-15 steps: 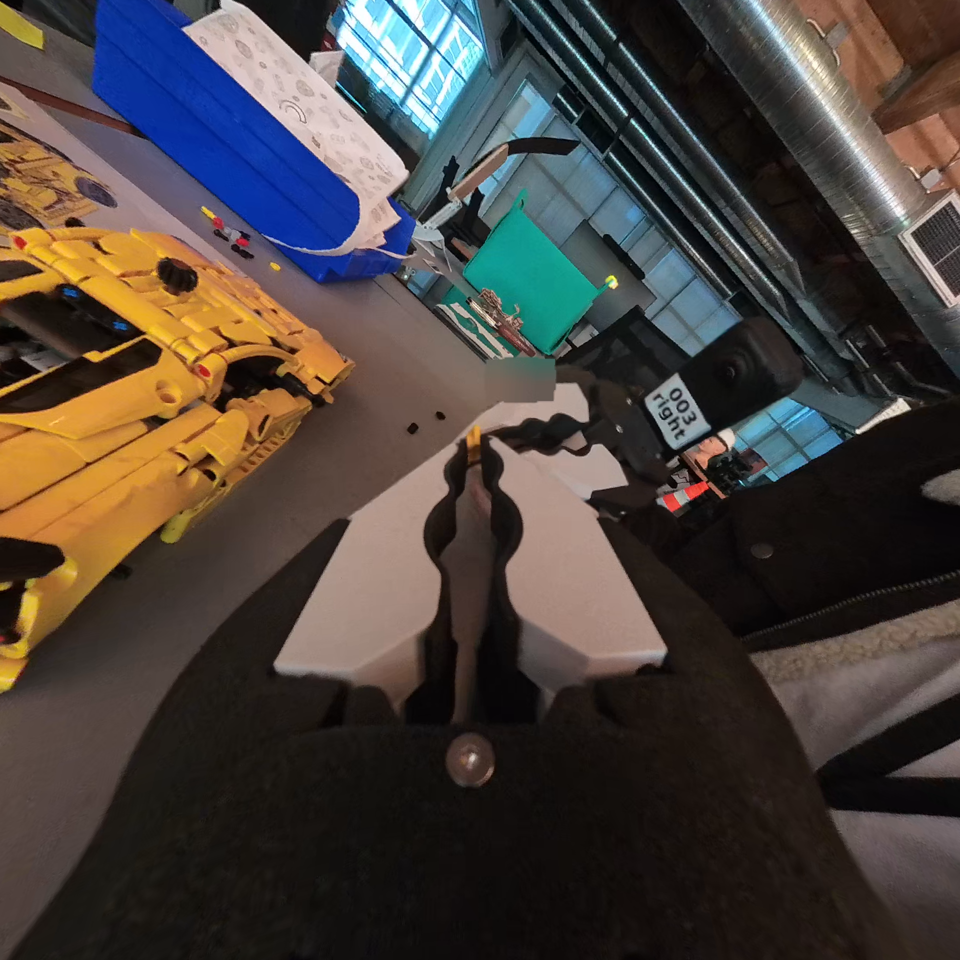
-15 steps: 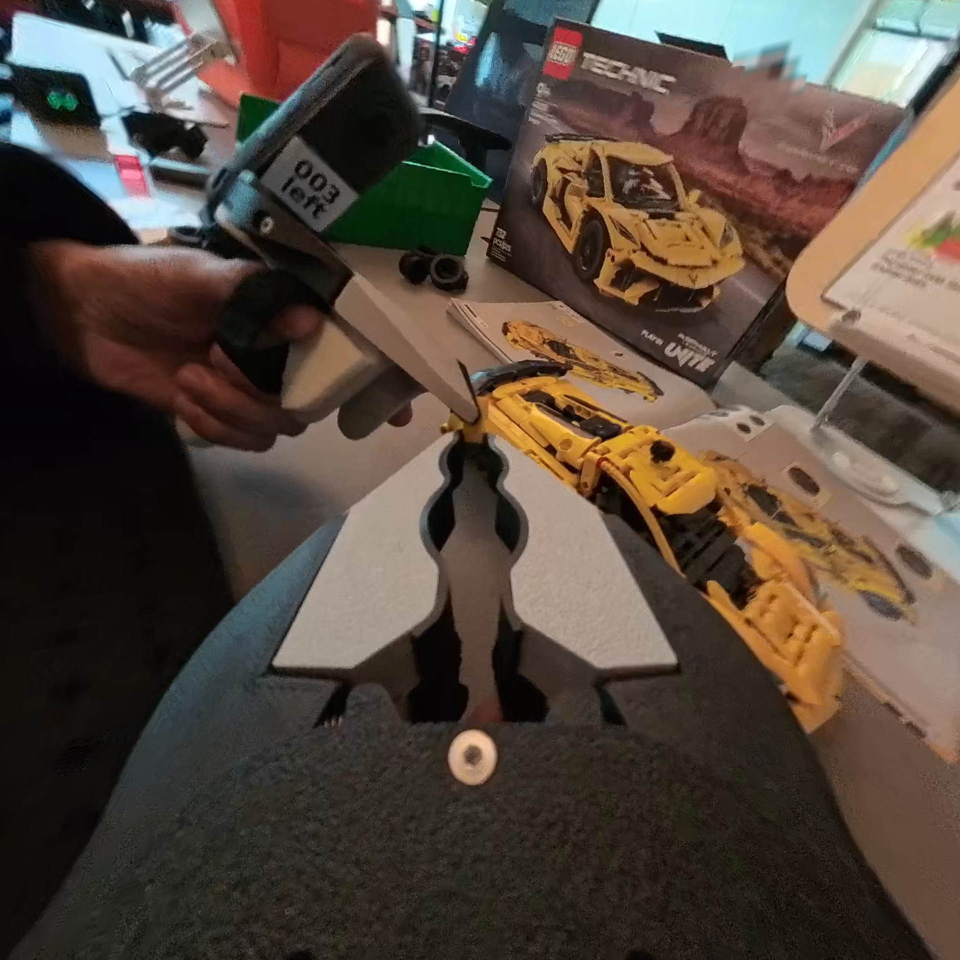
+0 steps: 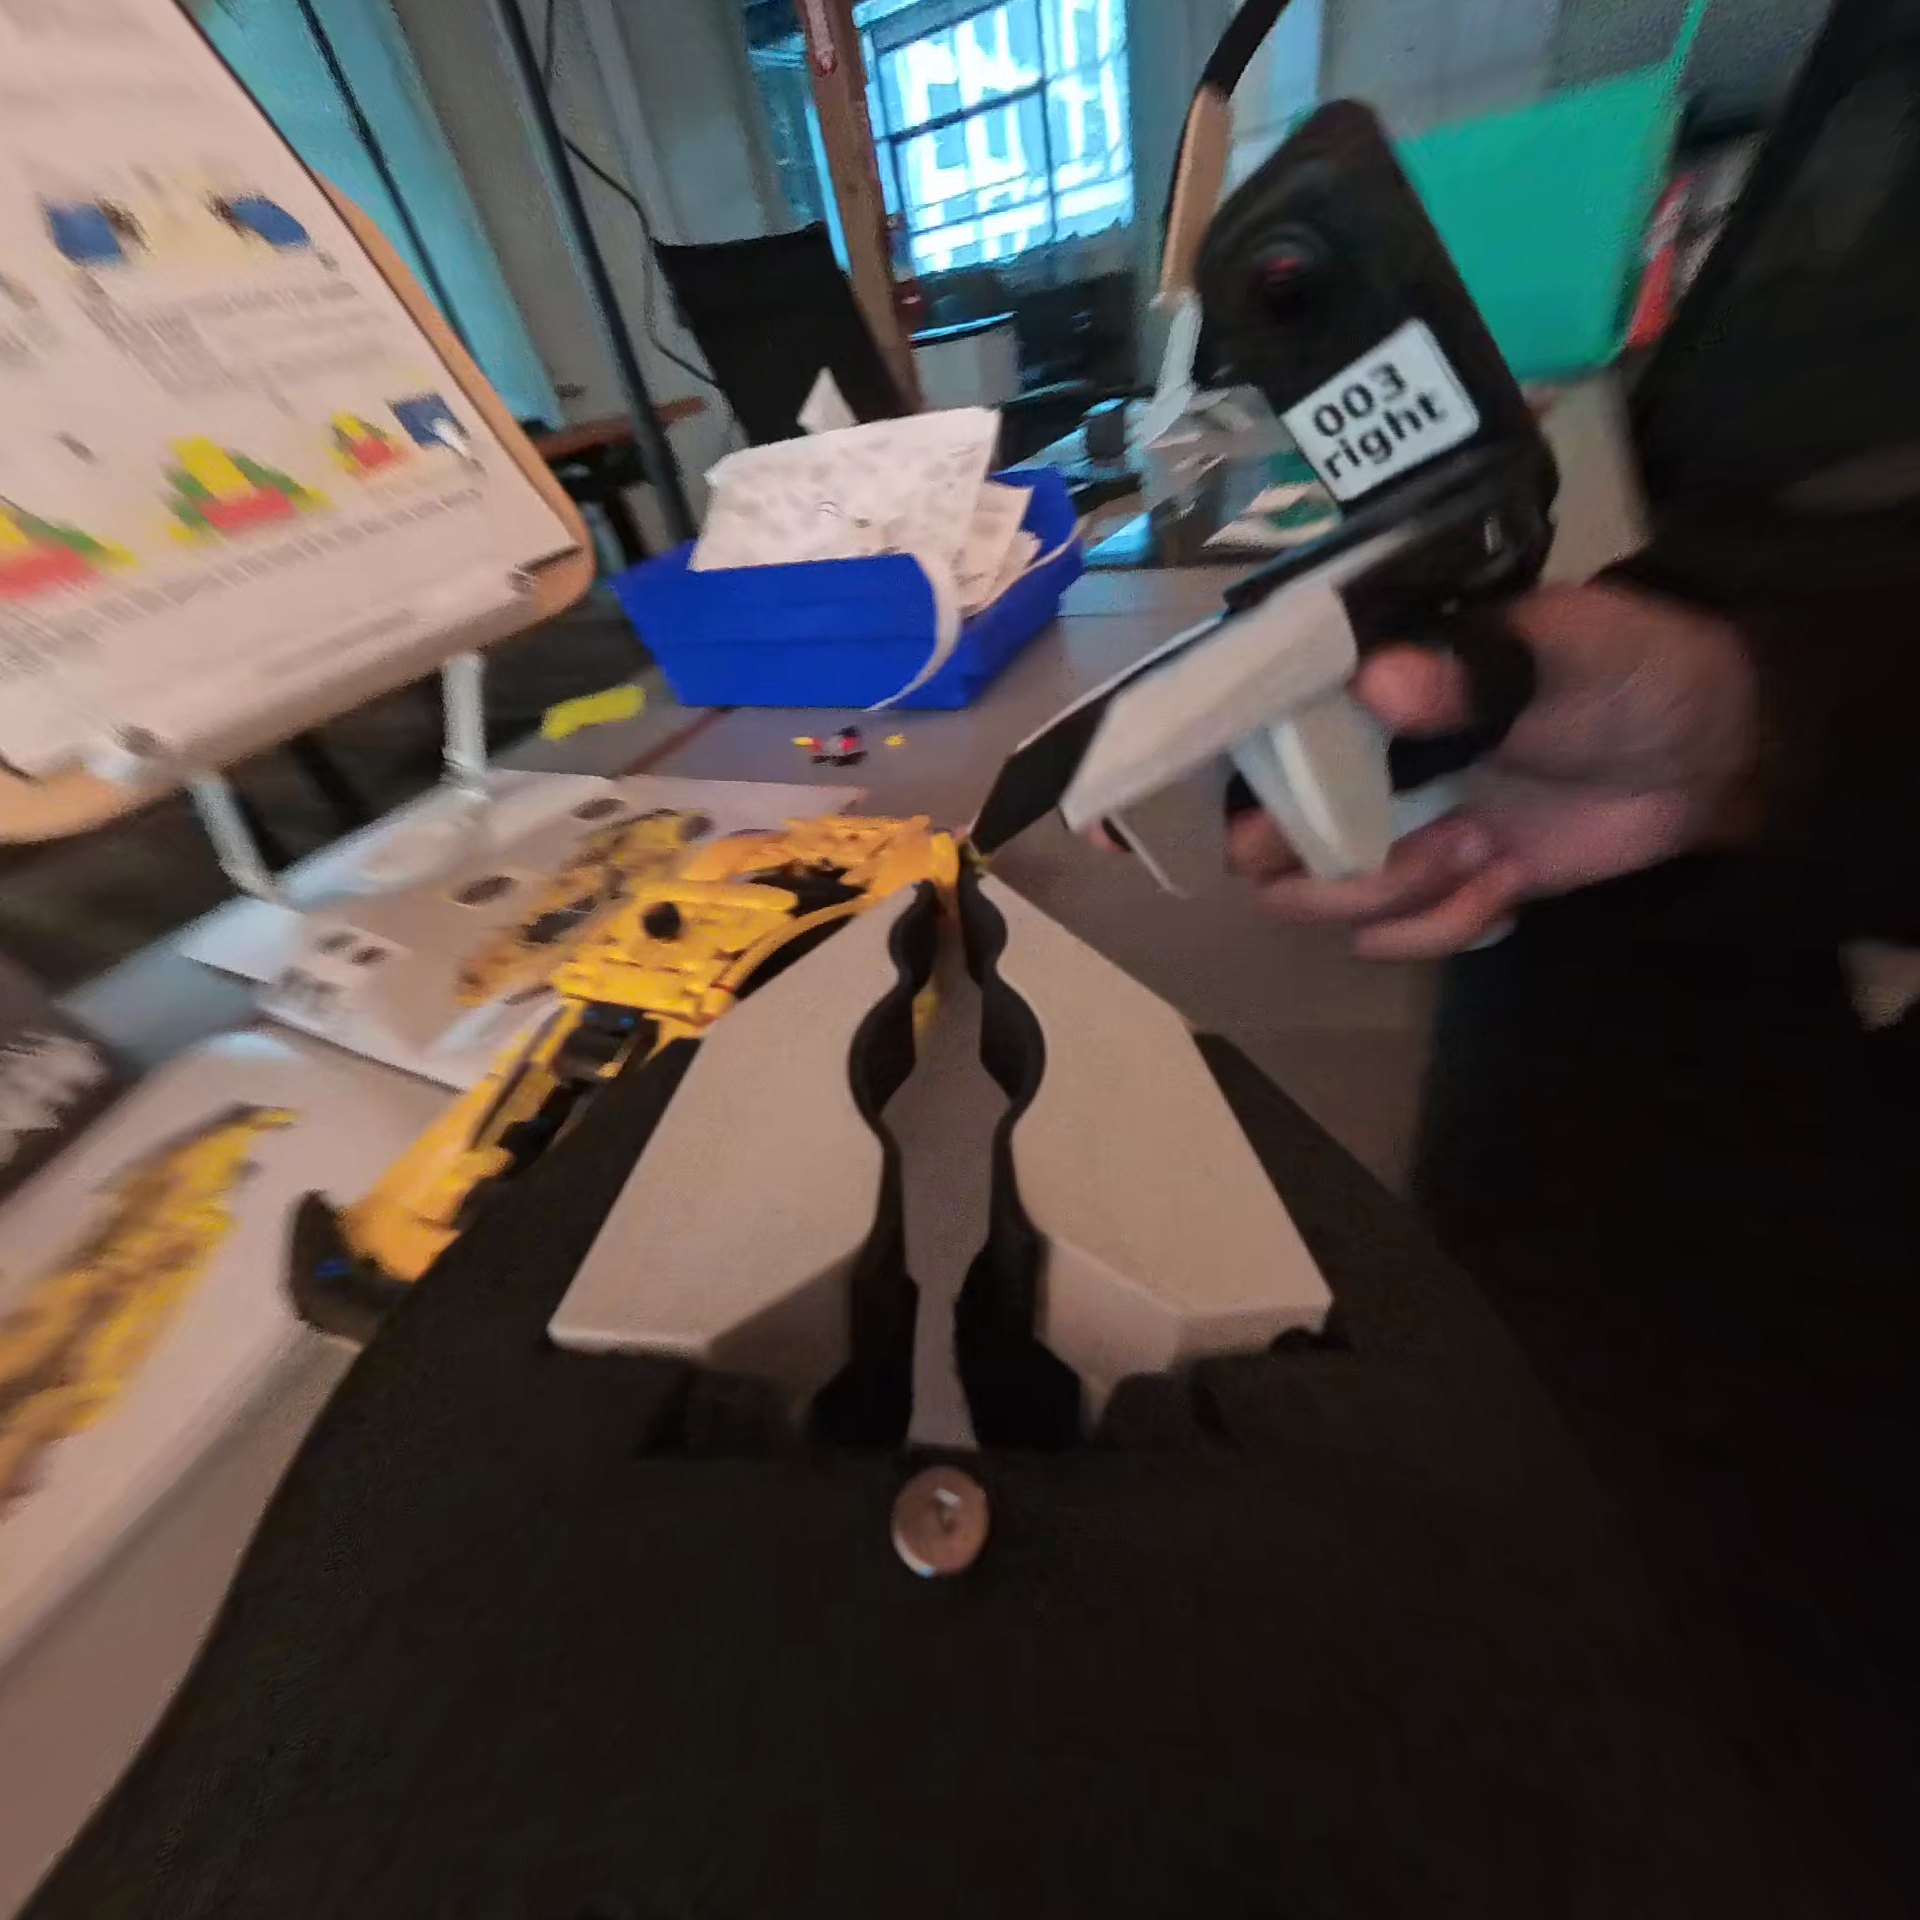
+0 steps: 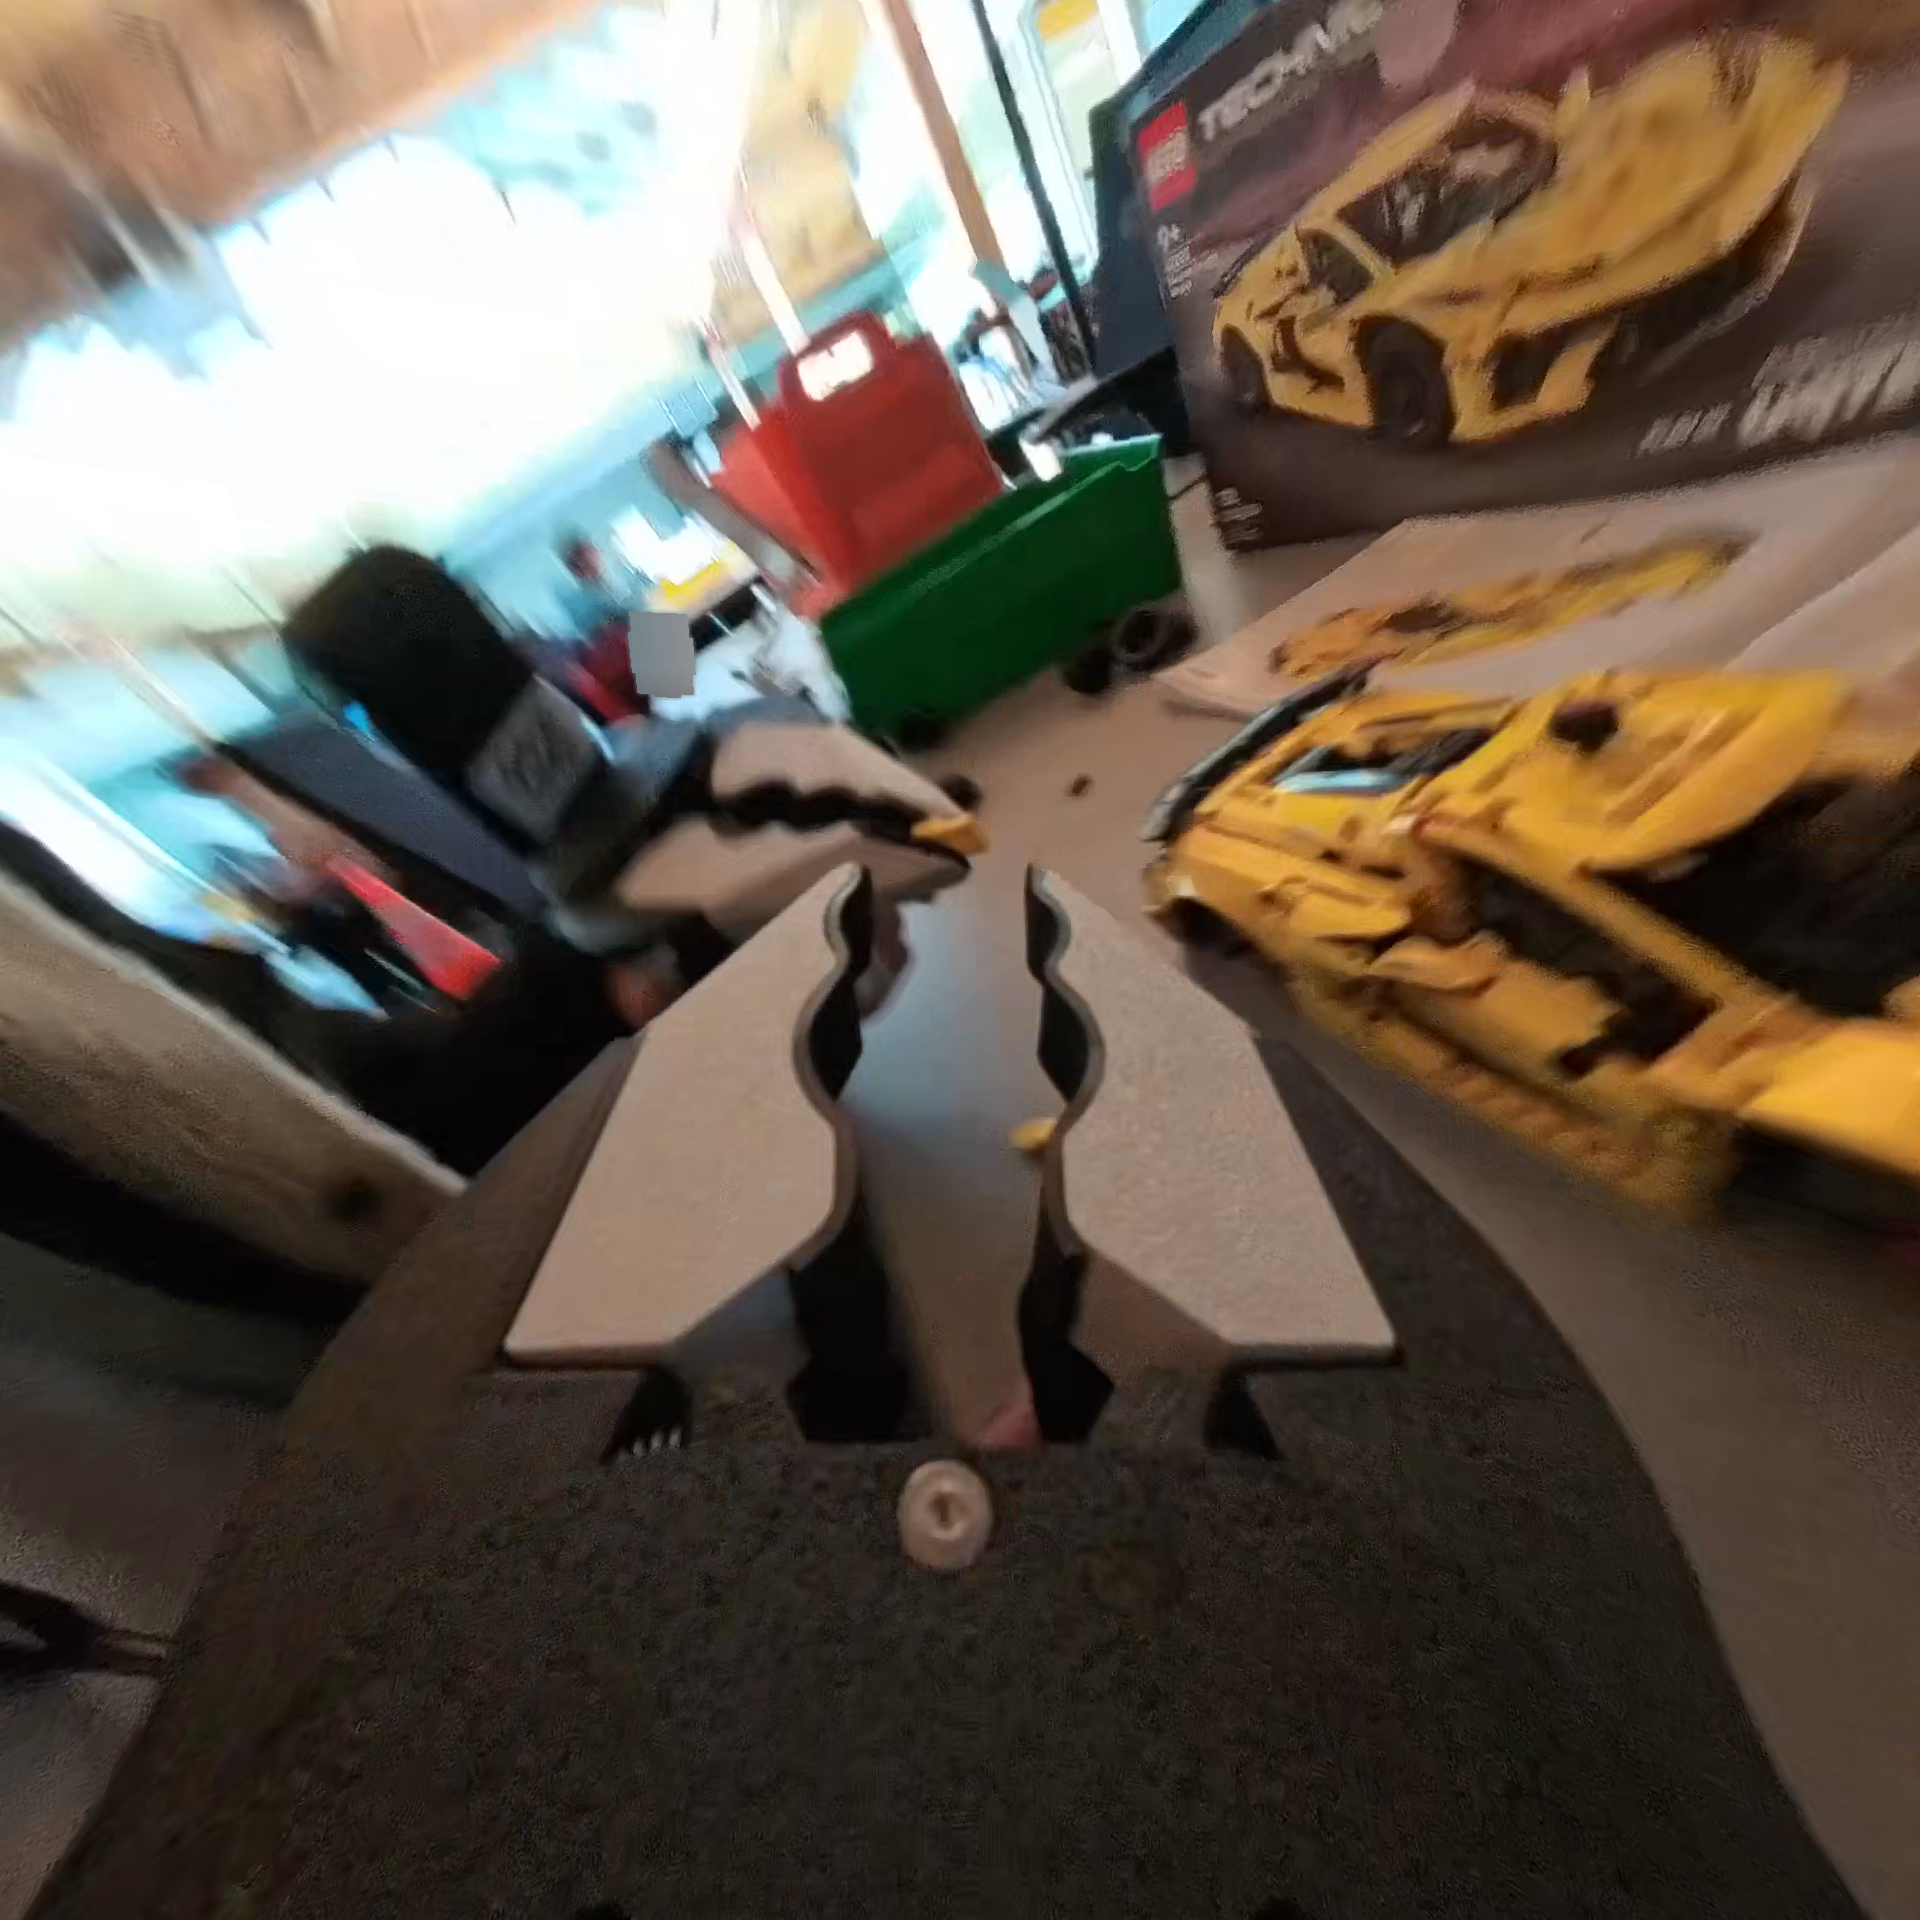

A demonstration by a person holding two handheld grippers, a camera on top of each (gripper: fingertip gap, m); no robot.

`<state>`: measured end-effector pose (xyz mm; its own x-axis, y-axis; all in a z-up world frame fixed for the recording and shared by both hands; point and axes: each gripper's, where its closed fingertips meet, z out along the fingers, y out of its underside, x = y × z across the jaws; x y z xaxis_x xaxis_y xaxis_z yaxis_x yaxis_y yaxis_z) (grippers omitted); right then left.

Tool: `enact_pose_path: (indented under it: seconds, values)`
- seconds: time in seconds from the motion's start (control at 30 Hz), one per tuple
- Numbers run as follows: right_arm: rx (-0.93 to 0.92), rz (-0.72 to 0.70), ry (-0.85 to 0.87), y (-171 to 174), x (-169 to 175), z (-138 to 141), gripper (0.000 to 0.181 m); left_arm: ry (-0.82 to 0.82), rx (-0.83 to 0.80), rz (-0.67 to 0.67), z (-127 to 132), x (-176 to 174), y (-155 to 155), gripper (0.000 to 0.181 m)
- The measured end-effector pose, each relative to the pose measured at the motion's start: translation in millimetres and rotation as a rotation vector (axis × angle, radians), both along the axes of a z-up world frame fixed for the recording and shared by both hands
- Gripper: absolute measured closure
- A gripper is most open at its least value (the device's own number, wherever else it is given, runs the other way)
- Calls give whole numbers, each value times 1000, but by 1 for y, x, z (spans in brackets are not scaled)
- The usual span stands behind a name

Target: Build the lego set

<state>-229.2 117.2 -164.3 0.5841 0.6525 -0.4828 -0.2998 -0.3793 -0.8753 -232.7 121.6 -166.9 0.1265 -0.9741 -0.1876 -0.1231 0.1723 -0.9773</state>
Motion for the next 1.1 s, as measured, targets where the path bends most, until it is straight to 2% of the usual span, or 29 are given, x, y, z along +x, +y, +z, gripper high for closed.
enact_pose_path:
  seconds: [0.07,0.1,0.23,0.37,0.63,0.7,1.1]
  values:
    - [-114,32,232,4,-1,3,153,44,138,86,-3,2,3,176]
    - [-133,25,301,6,0,3,159,60,185,123,-4,3,3,176]
    - [-173,-1,406,8,-3,-1,169,78,208,236,-5,7,2,176]
    - [-203,35,494,7,0,0,176,59,240,269,0,8,-3,176]
    - [-251,125,646,3,0,5,174,37,299,281,6,10,-7,176]
    - [-243,141,659,2,0,8,170,42,303,274,6,11,-8,177]
    - [-280,152,707,7,5,1,171,66,266,304,1,16,-3,176]
